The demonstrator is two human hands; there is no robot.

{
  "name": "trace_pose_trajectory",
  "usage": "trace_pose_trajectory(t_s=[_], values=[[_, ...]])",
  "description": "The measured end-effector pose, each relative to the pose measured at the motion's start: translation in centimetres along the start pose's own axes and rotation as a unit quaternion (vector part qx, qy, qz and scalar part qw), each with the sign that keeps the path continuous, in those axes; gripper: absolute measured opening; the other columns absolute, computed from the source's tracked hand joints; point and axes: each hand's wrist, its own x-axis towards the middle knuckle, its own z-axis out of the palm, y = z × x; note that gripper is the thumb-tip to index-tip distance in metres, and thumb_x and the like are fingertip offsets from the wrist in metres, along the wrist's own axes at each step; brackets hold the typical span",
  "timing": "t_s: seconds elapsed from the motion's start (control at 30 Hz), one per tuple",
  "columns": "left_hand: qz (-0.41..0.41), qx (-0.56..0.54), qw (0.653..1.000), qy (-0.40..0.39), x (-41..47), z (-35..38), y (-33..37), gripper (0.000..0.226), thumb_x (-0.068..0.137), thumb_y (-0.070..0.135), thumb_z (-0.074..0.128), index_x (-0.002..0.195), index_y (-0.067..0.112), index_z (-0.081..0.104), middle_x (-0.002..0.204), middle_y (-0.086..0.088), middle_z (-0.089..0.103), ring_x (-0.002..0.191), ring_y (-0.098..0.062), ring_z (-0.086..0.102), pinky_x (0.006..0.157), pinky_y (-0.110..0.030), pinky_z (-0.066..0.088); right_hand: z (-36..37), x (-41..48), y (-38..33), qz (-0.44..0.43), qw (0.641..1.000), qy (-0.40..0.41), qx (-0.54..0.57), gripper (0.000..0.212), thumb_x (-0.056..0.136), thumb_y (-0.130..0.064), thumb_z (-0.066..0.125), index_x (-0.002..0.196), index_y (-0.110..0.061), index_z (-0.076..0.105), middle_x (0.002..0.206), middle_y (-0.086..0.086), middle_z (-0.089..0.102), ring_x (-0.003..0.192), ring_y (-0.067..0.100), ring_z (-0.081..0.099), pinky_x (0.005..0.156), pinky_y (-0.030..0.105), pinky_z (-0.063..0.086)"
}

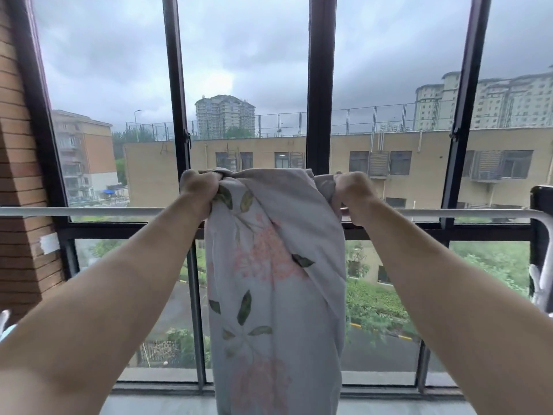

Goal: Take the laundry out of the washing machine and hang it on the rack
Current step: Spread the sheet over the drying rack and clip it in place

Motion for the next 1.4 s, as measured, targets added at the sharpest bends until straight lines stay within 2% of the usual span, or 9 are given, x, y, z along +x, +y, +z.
trace_pose_trajectory(t_s=[0.13, 0.33, 0.47, 0.6, 0.8, 0.93, 1.07, 1.3, 1.4], values=[[-0.034, -0.084, 0.996, -0.011, 0.0, -1.8, 1.2, 0.016, 0.080, -0.003, 0.063, 0.072, 0.001, 0.077, 0.072, -0.016, 0.070, 0.066, -0.028, 0.070, 0.059, -0.033, 0.058, -0.5, 0.3, -1.6, 0.062, 0.991, 0.023, 0.114, 0.037, 0.102, -0.023, 0.040, 0.089, -0.007, 0.071, 0.093, 0.014, 0.071, 0.085, 0.027, 0.069, 0.084, 0.042, 0.060], [-0.054, -0.151, 0.984, -0.082, 0.7, -3.7, 2.1, 0.020, 0.088, -0.002, 0.051, 0.092, -0.012, 0.067, 0.081, -0.016, 0.069, 0.072, -0.022, 0.071, 0.063, -0.027, 0.057, -0.3, 0.5, -3.9, 0.072, 0.983, -0.027, 0.169, 0.048, 0.094, -0.007, 0.025, 0.109, 0.003, 0.070, 0.106, 0.020, 0.073, 0.099, 0.032, 0.071, 0.089, 0.052, 0.058], [-0.043, -0.099, 0.991, -0.081, 1.2, -4.6, 1.7, 0.029, 0.097, -0.010, 0.039, 0.075, 0.009, 0.047, 0.053, 0.004, 0.059, 0.036, 0.002, 0.054, 0.037, -0.008, 0.039, 0.5, 1.6, -2.8, 0.042, 0.998, 0.022, 0.042, 0.034, 0.092, -0.006, 0.035, 0.072, -0.006, 0.063, 0.063, 0.009, 0.062, 0.058, 0.022, 0.063, 0.051, 0.030, 0.052], [-0.097, -0.043, 0.994, 0.004, 3.4, -6.3, -1.4, 0.018, 0.080, -0.012, 0.047, 0.085, 0.000, 0.059, 0.103, -0.016, 0.056, 0.081, -0.023, 0.060, 0.063, -0.025, 0.050, 1.5, 2.7, -0.2, 0.007, 0.986, 0.029, -0.166, 0.037, 0.103, -0.022, 0.045, 0.095, 0.003, 0.072, 0.081, 0.016, 0.067, 0.072, 0.026, 0.063, 0.063, 0.027, 0.049], [-0.050, 0.095, 0.991, 0.084, 5.7, -6.1, -2.6, 0.016, 0.068, -0.012, 0.055, 0.067, -0.002, 0.067, 0.068, -0.015, 0.062, 0.070, -0.024, 0.059, 0.060, -0.036, 0.053, 1.5, 3.9, 0.8, -0.012, 0.978, 0.029, -0.208, 0.051, 0.092, -0.046, 0.067, 0.113, 0.000, 0.066, 0.117, 0.013, 0.068, 0.109, 0.030, 0.064, 0.086, 0.031, 0.049], [0.067, 0.322, 0.936, 0.123, 5.7, -6.5, -3.3, 0.029, 0.086, 0.000, 0.049, 0.063, 0.009, 0.066, 0.062, -0.003, 0.057, 0.068, -0.021, 0.057, 0.061, -0.028, 0.049, 0.1, 4.5, 0.8, 0.041, 0.993, -0.077, -0.074, 0.043, 0.095, -0.020, 0.063, 0.132, 0.002, 0.060, 0.137, 0.020, 0.059, 0.127, 0.036, 0.057, 0.109, 0.048, 0.046], [0.105, 0.397, 0.904, 0.115, 6.1, -5.8, -3.7, 0.018, 0.088, 0.005, 0.057, 0.081, 0.006, 0.074, 0.084, -0.015, 0.071, 0.082, -0.033, 0.066, 0.070, -0.033, 0.054, 0.7, 4.7, 1.2, 0.046, 0.996, -0.038, -0.072, 0.046, 0.100, -0.031, 0.060, 0.132, 0.002, 0.055, 0.135, 0.020, 0.057, 0.122, 0.033, 0.058, 0.107, 0.045, 0.047], [0.259, 0.612, 0.730, 0.157, 3.6, -4.1, -4.2, 0.035, 0.092, 0.033, 0.056, 0.103, 0.001, 0.058, 0.106, -0.023, 0.058, 0.096, -0.041, 0.056, 0.083, -0.049, 0.046, 0.0, 3.8, 1.9, -0.043, 0.975, -0.004, -0.217, 0.033, 0.097, -0.034, 0.064, 0.091, -0.002, 0.062, 0.087, 0.014, 0.061, 0.076, 0.025, 0.061, 0.065, 0.033, 0.051], [0.311, 0.617, 0.716, 0.098, 0.7, -2.7, -5.4, 0.071, 0.090, 0.073, 0.034, 0.098, 0.008, 0.061, 0.096, -0.017, 0.060, 0.089, -0.034, 0.058, 0.074, -0.044, 0.048, -0.2, 3.2, 2.7, -0.057, 0.969, 0.007, -0.242, 0.042, 0.100, -0.041, 0.057, 0.089, -0.001, 0.063, 0.083, 0.014, 0.060, 0.071, 0.026, 0.058, 0.057, 0.030, 0.044]])
